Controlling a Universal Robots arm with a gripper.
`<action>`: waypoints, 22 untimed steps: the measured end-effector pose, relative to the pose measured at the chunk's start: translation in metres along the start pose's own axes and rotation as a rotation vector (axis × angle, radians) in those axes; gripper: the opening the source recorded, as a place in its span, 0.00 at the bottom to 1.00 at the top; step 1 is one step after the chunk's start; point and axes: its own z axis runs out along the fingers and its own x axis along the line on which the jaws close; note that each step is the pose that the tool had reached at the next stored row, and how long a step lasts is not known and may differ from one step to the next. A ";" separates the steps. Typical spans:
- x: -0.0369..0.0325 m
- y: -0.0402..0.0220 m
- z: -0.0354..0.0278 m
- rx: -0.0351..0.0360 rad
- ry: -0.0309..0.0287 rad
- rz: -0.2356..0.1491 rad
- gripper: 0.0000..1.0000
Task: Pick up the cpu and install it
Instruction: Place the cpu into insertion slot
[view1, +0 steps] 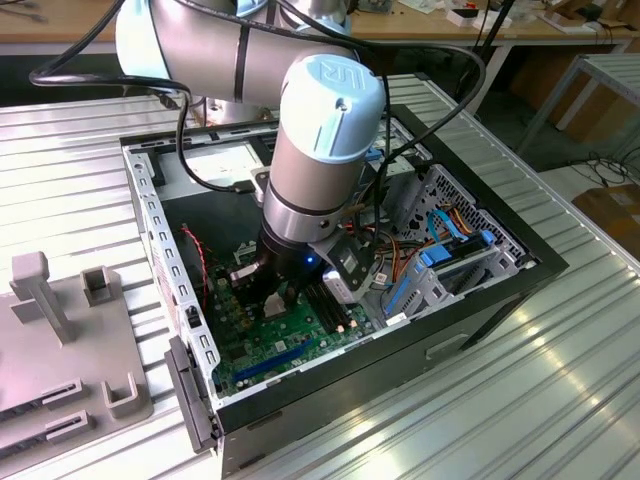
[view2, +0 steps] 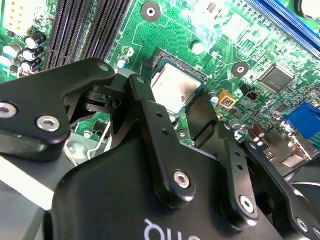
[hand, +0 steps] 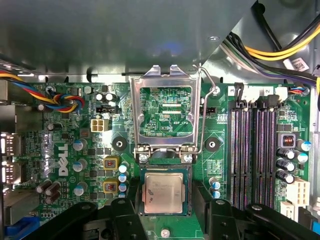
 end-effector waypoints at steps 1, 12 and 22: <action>-0.0007 0.0001 0.0000 -0.0002 0.0001 0.000 0.55; -0.0018 0.0001 0.0000 -0.0001 -0.0001 -0.001 0.55; -0.0018 0.0000 -0.0002 0.0000 0.0000 -0.001 0.55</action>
